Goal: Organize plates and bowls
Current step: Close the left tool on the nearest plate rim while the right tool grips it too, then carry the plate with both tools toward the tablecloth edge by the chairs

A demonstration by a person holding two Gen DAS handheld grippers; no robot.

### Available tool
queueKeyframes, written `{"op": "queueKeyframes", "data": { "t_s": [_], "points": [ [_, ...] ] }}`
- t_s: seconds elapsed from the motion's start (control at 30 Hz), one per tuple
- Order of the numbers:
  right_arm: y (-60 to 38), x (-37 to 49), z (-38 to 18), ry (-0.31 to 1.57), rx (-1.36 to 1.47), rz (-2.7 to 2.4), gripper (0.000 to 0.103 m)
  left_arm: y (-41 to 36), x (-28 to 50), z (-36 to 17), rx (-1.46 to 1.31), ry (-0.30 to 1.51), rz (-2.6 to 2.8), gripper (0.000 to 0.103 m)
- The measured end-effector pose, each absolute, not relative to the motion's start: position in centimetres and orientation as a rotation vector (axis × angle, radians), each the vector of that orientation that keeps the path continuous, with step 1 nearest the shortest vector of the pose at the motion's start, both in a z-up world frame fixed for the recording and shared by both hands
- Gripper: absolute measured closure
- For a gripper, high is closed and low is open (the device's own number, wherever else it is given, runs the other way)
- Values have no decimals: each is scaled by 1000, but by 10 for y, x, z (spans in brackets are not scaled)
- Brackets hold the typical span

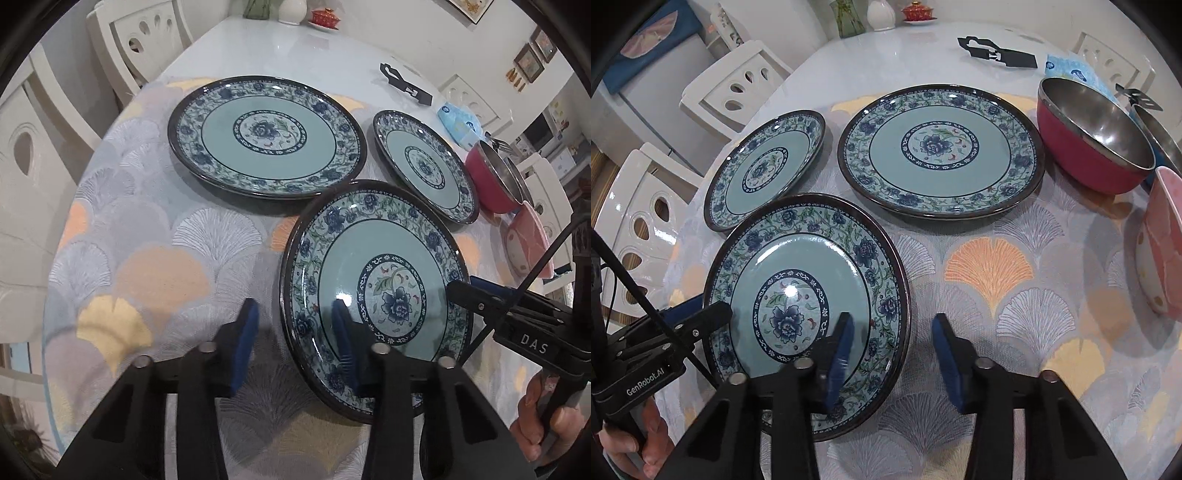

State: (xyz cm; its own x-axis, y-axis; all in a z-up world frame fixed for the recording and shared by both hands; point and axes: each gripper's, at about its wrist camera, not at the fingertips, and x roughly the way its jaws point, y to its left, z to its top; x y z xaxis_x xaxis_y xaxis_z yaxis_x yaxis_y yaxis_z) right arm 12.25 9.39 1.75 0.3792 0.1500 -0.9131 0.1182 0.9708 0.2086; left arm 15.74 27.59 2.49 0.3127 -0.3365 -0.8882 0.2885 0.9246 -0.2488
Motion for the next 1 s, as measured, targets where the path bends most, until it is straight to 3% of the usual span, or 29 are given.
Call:
{"op": "queueKeyframes", "data": {
  "t_s": [0.1,0.4,0.8,1.0],
  "points": [
    [97,123,14,1192,256,47,75,274,156,24,-72,1191,-445,80],
    [99,118,22,1178,211,97,75,285,150,27,-170,1188,-470,80],
    [131,75,100,1049,126,176,75,317,109,94,-193,1049,-428,80],
    [168,44,107,1054,99,268,74,348,79,108,-190,1027,-358,80]
  ]
}}
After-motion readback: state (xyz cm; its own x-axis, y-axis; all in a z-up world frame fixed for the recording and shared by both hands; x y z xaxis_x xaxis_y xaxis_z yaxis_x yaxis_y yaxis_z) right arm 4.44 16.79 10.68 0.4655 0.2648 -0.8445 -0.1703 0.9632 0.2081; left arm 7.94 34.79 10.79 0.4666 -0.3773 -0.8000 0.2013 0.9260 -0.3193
